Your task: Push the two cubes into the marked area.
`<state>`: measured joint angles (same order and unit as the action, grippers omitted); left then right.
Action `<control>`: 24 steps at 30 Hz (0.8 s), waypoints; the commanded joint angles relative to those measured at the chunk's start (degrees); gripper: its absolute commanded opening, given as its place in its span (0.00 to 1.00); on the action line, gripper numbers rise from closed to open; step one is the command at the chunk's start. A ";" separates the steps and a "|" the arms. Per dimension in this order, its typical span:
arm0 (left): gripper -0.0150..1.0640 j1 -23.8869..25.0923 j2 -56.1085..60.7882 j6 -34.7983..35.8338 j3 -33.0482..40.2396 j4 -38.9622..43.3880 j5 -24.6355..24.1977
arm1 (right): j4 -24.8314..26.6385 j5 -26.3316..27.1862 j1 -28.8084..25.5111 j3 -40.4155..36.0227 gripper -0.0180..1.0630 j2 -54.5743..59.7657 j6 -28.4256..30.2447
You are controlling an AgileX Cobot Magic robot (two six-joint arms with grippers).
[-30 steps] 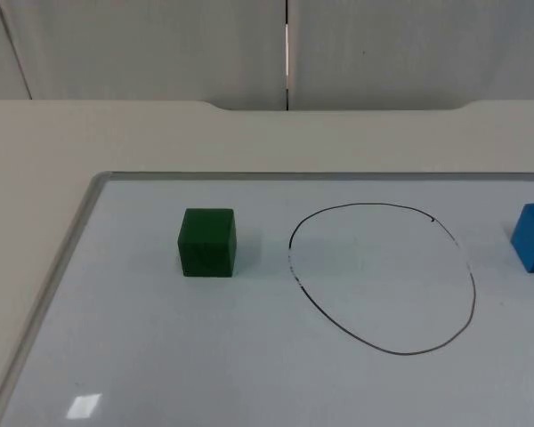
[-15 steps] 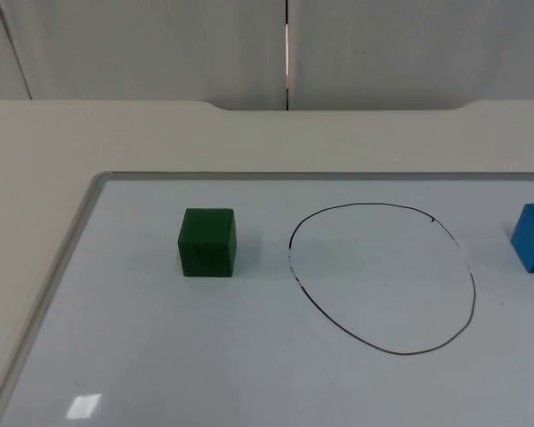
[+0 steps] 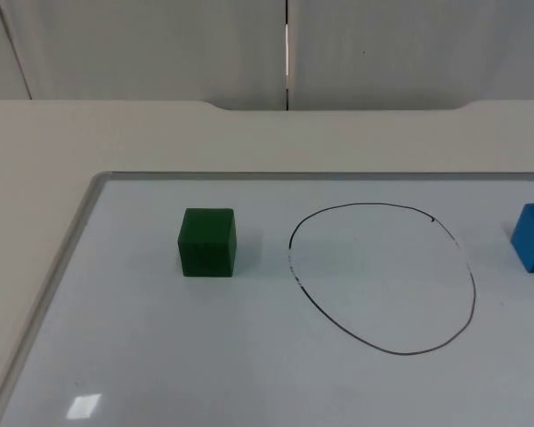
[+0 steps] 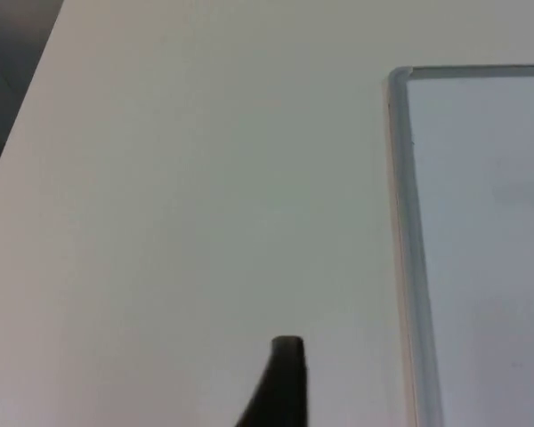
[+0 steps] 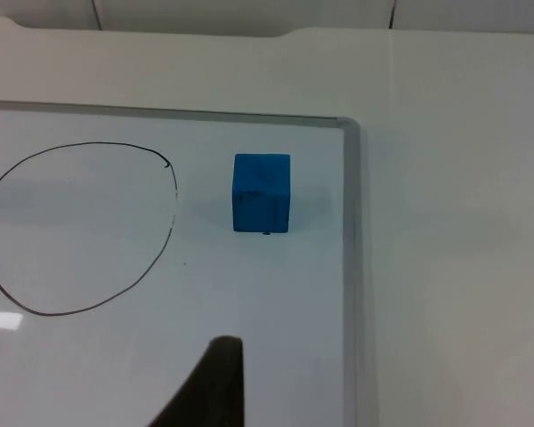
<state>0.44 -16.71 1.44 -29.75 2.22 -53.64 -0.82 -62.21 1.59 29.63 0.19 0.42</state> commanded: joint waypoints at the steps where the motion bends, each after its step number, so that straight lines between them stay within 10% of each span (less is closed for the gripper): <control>1: 0.68 0.26 -1.30 0.01 -0.30 -1.18 2.77 | -0.23 0.36 -0.30 -0.11 0.99 -0.19 0.27; 10: 0.12 0.26 -4.90 -0.10 -0.30 -3.35 10.55 | -0.23 0.36 -0.30 -0.11 0.99 -0.19 0.27; 24: 0.01 0.26 -5.05 -2.48 -0.30 -3.35 12.56 | -0.23 0.36 -0.30 -0.11 0.99 -0.19 0.27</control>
<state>0.44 -21.47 -1.03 -29.75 -0.40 -41.78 -0.82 -62.21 1.59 29.63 0.19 0.42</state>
